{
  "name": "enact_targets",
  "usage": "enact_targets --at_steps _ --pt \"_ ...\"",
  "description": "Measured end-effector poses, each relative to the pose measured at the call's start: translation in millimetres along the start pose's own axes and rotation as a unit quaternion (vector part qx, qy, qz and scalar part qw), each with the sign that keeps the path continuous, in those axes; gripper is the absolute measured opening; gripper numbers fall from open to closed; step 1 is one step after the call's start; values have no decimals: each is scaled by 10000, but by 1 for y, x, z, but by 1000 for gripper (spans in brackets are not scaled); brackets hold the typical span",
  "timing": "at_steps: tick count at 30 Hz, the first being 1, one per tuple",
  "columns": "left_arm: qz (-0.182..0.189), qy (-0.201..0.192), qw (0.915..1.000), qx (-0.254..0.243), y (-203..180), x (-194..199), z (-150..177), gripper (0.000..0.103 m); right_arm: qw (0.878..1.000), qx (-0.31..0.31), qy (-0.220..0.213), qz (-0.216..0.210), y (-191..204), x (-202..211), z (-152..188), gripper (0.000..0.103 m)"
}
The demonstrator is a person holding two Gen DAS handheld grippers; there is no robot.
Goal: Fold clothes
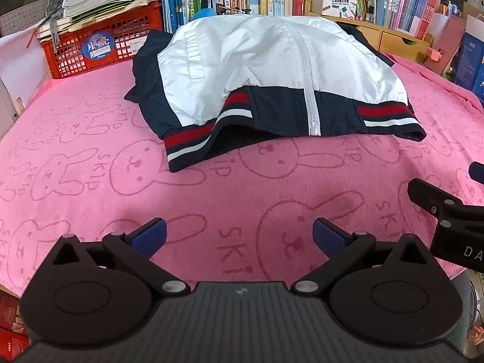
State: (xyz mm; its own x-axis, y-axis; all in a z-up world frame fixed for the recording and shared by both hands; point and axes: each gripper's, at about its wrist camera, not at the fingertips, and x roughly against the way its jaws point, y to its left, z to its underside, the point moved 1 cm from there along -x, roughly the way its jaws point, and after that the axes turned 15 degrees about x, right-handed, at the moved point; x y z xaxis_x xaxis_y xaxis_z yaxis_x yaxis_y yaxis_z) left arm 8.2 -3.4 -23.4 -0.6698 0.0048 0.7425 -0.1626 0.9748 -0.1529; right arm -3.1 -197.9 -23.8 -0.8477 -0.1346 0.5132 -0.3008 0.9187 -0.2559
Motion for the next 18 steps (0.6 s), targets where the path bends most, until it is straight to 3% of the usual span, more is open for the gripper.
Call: enact_targets --at_steps 18 --pt "-4 76 10000 -22 -2 -1 4 103 10000 34 34 -59 3 0 0 103"
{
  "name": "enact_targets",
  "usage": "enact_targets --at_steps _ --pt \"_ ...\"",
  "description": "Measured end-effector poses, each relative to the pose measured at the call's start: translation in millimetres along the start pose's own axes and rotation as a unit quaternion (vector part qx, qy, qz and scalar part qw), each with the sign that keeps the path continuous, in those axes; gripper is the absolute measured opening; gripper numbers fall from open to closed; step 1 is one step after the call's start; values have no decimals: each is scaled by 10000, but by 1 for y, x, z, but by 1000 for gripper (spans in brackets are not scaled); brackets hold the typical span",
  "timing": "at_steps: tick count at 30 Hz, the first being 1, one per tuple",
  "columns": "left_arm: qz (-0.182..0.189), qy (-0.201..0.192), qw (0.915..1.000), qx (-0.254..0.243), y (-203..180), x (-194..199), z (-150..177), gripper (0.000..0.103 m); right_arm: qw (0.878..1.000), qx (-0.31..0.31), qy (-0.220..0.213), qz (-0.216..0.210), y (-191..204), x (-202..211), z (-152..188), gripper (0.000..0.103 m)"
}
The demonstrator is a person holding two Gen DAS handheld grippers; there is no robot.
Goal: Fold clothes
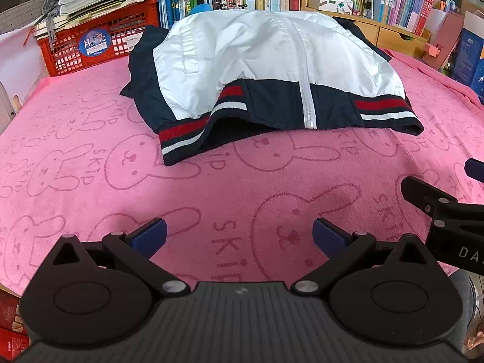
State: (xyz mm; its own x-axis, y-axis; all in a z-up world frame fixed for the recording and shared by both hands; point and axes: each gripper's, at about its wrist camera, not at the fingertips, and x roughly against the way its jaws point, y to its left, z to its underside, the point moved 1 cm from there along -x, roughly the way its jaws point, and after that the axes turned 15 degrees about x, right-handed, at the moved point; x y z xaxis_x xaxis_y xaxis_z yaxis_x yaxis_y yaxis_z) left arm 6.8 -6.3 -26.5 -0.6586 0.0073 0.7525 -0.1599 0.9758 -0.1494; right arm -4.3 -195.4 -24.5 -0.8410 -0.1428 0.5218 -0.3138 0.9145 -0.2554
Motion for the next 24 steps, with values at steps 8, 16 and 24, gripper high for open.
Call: enact_targets --at_steps 8,16,24 --pt "-7 14 10000 4 0 0 1 103 10000 9 3 -20 2 0 0 103" --pt "-23 -64 10000 73 7 0 -4 103 9999 70 -59 56 -2 -1 0 103" --pt "134 -243 9993 245 23 -5 -17 103 9996 129 -45 233 -15 -12 2 103"
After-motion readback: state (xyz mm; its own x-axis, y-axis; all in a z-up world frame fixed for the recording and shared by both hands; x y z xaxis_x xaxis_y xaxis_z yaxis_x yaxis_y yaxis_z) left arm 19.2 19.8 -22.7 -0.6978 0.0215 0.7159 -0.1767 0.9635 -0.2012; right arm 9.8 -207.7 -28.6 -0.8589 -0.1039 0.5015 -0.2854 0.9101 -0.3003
